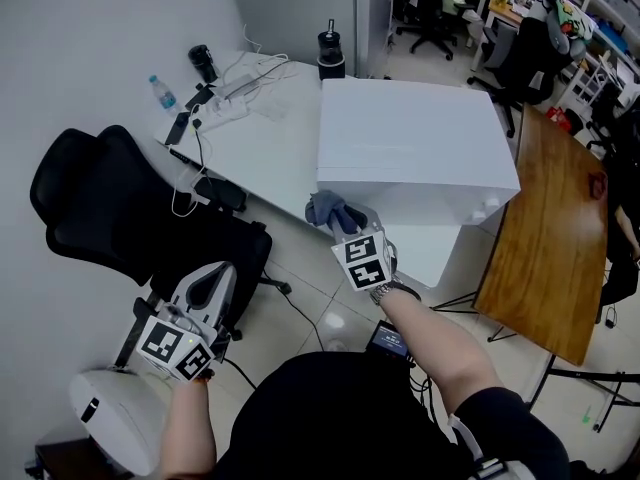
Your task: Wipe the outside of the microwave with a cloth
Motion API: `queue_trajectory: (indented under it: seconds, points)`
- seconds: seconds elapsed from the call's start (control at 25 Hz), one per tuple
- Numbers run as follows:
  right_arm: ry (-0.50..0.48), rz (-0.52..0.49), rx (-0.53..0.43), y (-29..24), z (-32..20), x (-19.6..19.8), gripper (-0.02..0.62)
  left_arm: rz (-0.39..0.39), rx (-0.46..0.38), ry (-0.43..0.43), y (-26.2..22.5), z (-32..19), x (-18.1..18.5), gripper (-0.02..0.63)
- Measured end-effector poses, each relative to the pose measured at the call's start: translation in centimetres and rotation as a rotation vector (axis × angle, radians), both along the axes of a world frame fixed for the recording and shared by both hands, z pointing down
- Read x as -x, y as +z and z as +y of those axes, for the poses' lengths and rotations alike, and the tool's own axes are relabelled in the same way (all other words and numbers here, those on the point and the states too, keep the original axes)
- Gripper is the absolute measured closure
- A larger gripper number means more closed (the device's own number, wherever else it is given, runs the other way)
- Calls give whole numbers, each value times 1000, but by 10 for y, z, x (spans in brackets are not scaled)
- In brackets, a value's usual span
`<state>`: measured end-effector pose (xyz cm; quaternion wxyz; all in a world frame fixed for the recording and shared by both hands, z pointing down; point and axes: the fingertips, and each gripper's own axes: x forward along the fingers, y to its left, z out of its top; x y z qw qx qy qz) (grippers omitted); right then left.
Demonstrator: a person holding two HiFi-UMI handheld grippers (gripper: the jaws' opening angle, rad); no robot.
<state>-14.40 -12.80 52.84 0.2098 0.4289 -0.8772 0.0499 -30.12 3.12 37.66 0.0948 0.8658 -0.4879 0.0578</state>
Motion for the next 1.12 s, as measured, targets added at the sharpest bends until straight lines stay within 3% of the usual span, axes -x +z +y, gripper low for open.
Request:
queue_trajectory:
  seconds: [0.36, 1.12]
  points:
    - [73, 39, 8, -1, 0, -36, 523, 23, -8, 63, 0, -16, -12, 601]
    - [237, 83, 27, -4, 1, -162, 523, 65, -18, 143, -2, -32, -76, 601]
